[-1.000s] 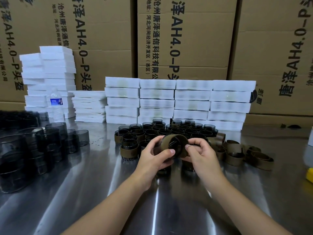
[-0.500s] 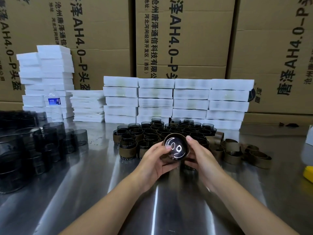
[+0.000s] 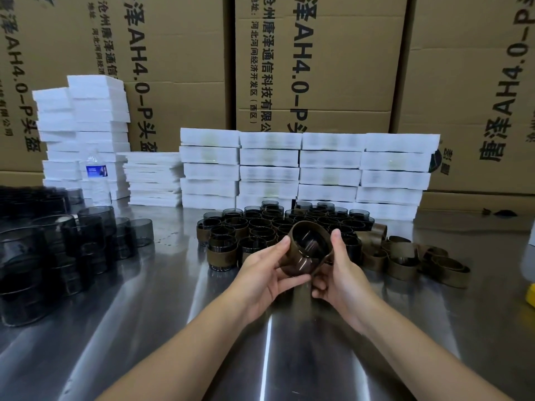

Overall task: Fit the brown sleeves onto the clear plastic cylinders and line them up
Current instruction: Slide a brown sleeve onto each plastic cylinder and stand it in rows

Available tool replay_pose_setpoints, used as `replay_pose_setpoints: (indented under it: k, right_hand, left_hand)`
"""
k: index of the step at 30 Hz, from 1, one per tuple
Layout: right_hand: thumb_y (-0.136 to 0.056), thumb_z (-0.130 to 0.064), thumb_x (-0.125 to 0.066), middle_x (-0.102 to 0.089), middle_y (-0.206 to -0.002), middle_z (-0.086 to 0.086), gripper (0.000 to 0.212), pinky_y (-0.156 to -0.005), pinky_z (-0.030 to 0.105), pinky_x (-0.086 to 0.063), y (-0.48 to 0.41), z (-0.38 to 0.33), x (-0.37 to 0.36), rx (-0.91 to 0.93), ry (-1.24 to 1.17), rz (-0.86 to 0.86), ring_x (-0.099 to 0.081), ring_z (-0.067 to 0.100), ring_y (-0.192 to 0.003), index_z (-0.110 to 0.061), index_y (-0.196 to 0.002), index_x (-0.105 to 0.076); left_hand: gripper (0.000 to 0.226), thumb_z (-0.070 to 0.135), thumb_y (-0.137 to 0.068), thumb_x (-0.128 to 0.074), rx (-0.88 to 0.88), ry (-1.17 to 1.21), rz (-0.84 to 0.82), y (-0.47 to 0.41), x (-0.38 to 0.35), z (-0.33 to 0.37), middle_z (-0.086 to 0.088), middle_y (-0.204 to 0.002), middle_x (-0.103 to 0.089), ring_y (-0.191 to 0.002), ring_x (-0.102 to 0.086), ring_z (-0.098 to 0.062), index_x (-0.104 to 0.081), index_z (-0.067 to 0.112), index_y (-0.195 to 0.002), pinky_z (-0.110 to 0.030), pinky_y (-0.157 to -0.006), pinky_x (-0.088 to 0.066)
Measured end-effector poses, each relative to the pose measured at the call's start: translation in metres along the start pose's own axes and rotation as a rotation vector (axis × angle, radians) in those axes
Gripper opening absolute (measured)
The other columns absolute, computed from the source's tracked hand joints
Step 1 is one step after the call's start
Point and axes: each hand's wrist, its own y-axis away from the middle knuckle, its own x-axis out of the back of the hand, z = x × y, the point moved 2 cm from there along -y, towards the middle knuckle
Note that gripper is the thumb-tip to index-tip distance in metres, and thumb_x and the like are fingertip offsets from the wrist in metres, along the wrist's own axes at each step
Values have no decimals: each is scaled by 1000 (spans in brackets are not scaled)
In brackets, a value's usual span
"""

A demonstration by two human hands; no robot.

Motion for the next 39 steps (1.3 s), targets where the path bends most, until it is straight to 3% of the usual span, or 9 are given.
replay_pose_setpoints:
  k: [4,7,12,21,28,32,35,37,39]
  right_hand:
    - [-80,-70,-40,-55,-54,-3,64,-52,26,-37,2,-3,-2,72,41,-34,-43,6,-41,-14,-96,-67]
    - [-81,-69,-41,-54,-49,-10,59,-55,27,-36,4,-2,-5,98,125,-59,-43,3,-40,-17,-93,-67]
    - [-88,-64,-40,-52,-47,-7,59,-54,27,-37,3,0,-2,46,116,-53,-43,5,-40,-12,-93,-69]
    - [-95,-50,-41,-53,-53,-9,42,-50,23,-37,2,2,-3,27,-4,-92,-37,5,-46,-19,-88,-69]
    - [-92,-47,-45,-50,-60,-7,39,-53,22,-38,-2,-1,2,35,-79,-223,-35,6,-50,-16,-101,-68]
    - [-83,-40,-56,-54,-63,-6,30,-49,22,-39,-2,-9,9,31,-146,-308,-31,5,-44,-21,-99,-71]
    - [-74,-38,-64,-56,-65,-7,30,-45,18,-40,-2,-16,14,63,-147,-294,-33,4,-42,-26,-100,-73]
    - [-64,-40,-70,-66,-75,-6,38,-49,18,-44,-2,-18,18,105,-67,-246,-50,6,-47,-25,-99,-73]
    - [-59,-36,-77,-73,-90,-1,48,-60,23,-50,-5,-16,24,169,74,-132,-67,13,-69,-22,-104,-69]
  left_hand:
    - [52,45,-70,-70,11,33,16,1,-2,-4,-20,-108,-71,-96,-71,-29,-72,8,-106,-34,-72,-58]
    - [53,56,-66,-68,8,7,14,0,-1,-6,-18,-107,-72,-97,-71,-28,-77,14,-96,-33,-72,-59]
    - [52,61,-67,-64,14,-59,33,-1,1,-4,-13,-103,-74,-95,-72,-23,-79,19,-92,-30,-70,-58]
    - [55,52,-72,-61,88,88,25,1,-1,-4,-8,-94,-74,-77,-71,-13,-68,12,-109,-22,-57,-57]
    - [81,47,-58,-72,82,179,-2,1,-1,-5,-3,-98,-74,-78,-72,-12,-57,16,-131,-26,-59,-57]
    - [64,47,-61,-71,19,116,-11,2,-2,0,-3,-101,-73,-80,-70,-11,-64,25,-121,-25,-61,-57]
    - [48,48,-76,-63,-89,-124,84,3,-3,3,0,-106,-73,-87,-70,-10,-67,26,-118,-25,-60,-55]
    - [25,36,-89,-60,-188,-248,219,2,-1,4,3,-102,-74,-90,-69,-7,-70,27,-110,-24,-57,-54]
    - [16,27,-95,-57,-262,-270,380,2,4,8,4,-86,-74,-79,-68,-4,-73,27,-95,-21,-51,-52]
